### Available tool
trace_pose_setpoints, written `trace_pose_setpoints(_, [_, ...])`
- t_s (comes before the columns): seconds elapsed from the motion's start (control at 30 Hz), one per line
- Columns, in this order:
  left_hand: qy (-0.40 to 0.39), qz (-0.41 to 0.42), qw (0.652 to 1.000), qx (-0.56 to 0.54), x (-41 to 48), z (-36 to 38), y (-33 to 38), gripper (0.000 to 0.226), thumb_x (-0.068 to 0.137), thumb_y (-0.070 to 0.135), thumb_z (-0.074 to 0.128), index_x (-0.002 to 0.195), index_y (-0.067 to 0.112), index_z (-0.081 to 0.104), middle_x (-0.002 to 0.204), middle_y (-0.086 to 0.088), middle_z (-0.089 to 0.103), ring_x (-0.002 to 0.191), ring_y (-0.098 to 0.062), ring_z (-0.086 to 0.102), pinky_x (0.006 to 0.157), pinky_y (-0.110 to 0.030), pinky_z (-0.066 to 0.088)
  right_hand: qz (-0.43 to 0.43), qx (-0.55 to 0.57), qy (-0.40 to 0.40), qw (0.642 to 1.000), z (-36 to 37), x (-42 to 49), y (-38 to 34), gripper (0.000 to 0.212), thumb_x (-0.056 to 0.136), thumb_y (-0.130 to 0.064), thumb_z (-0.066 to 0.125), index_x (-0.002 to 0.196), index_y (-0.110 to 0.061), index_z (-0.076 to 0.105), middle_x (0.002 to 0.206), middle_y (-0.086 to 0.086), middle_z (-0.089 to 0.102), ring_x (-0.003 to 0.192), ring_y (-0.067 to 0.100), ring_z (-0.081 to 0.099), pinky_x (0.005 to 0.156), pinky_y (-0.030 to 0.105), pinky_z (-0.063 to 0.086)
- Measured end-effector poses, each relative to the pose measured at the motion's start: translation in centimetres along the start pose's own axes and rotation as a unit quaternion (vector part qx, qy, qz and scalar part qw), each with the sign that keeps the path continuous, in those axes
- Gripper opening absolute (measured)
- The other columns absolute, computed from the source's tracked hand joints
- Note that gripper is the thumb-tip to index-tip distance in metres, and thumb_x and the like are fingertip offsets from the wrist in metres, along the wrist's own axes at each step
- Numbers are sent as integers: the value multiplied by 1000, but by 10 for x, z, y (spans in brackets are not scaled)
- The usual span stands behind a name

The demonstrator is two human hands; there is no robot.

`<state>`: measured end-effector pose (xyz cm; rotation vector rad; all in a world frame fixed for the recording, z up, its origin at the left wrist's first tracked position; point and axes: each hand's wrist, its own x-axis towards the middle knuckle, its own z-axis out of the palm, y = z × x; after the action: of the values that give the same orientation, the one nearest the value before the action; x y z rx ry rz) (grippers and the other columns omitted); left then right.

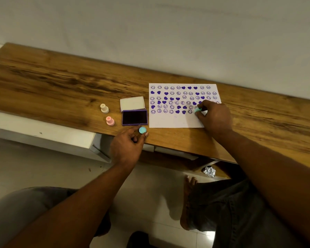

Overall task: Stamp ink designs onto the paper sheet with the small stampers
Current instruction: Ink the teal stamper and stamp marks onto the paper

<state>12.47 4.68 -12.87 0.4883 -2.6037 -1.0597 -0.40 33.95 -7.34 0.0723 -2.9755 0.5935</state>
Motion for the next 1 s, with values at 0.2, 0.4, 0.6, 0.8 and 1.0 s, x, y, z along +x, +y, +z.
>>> trace_pose_setpoints(0.2, [10, 1, 1000, -24, -3, -2, 2, 46, 89, 62, 73, 126, 34, 73, 78, 32, 54, 74, 11, 54, 57, -15, 36, 105, 138, 30, 984, 1, -5, -5, 37, 85, -39, 86, 116, -22, 78, 107, -3, 81, 91, 13, 75, 86, 33, 59])
trace_pose_setpoints(0.4, [-5, -4, 1000, -29, -2, -3, 3, 45, 89, 51, 80, 127, 27, 74, 79, 19, 60, 75, 5, 56, 59, -19, 38, 266, 384, 87, 880, -14, 7, -7, 42, 80, -31, 92, 116, -16, 76, 100, 3, 81, 77, 12, 77, 59, 23, 58])
trace_pose_setpoints(0.6, [-12, -12, 999, -43, -4, -8, 4, 47, 89, 46, 82, 129, 22, 74, 91, 7, 71, 85, -12, 66, 69, -24, 49, 243, 483, 45, 840, -8, 11, -32, 42, 82, -24, 91, 118, -8, 75, 99, 6, 81, 64, 4, 70, 53, 16, 50])
trace_pose_setpoints(0.8, [-8, -18, 999, -28, -3, -8, 5, 43, 91, 48, 80, 126, 24, 76, 95, 6, 73, 87, -14, 67, 68, -25, 46, 61, 377, -60, 922, 14, -2, -77, 39, 83, -28, 89, 117, -15, 77, 104, -3, 80, 93, 8, 77, 81, 23, 61])
trace_pose_setpoints(1.0, [-16, -14, 999, -25, -2, -7, 3, 37, 92, 46, 78, 124, 28, 75, 82, 13, 66, 77, -8, 63, 62, -29, 51, -109, 277, -151, 943, 37, -27, -110, 26, 84, -31, 88, 109, -27, 78, 96, -18, 76, 84, 1, 73, 73, 17, 57])
